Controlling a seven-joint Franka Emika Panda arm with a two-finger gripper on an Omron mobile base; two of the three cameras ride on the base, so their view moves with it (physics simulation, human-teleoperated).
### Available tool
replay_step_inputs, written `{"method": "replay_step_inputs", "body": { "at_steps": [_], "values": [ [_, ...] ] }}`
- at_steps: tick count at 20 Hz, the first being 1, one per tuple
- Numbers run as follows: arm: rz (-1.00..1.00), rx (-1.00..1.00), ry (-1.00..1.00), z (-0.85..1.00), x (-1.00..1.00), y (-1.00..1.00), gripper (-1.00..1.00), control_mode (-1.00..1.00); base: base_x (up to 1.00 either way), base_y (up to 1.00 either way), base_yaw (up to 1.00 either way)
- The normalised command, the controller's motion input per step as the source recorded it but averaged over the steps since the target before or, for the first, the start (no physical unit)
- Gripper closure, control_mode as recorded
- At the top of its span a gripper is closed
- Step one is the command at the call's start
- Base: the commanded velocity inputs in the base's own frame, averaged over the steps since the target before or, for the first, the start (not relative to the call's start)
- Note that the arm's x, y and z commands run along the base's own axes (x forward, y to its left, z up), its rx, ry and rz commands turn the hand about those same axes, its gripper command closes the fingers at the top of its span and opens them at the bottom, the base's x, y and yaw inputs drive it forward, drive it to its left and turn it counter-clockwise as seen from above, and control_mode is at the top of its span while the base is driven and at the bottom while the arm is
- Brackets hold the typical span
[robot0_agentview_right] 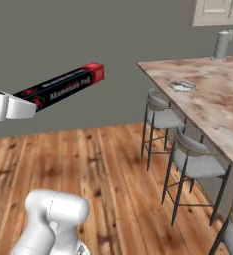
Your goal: Retrieve the tupperware and aluminum foil from the cabinet and place them on the dining counter near the plate with fishs to prepare for storing leftovers.
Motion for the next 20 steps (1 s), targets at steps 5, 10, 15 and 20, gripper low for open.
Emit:
{"method": "replay_step_inputs", "body": {
  "at_steps": [5, 10, 15, 20],
  "values": [
    [0.0, 0.0, 0.0, 0.0, 0.0, 0.0, 1.0, 1.0, 1.0, 0.47, -0.41],
    [0.0, 0.0, 0.0, 0.0, 0.0, 0.0, 1.0, 1.0, 1.0, 0.48, -0.42],
    [0.0, 0.0, 0.0, 0.0, 0.0, 0.0, 1.0, 1.0, 1.0, 0.48, -0.42],
    [0.0, 0.0, 0.0, 0.0, 0.0, 0.0, 1.0, 1.0, 1.0, 0.49, -0.41]
  ]
}}
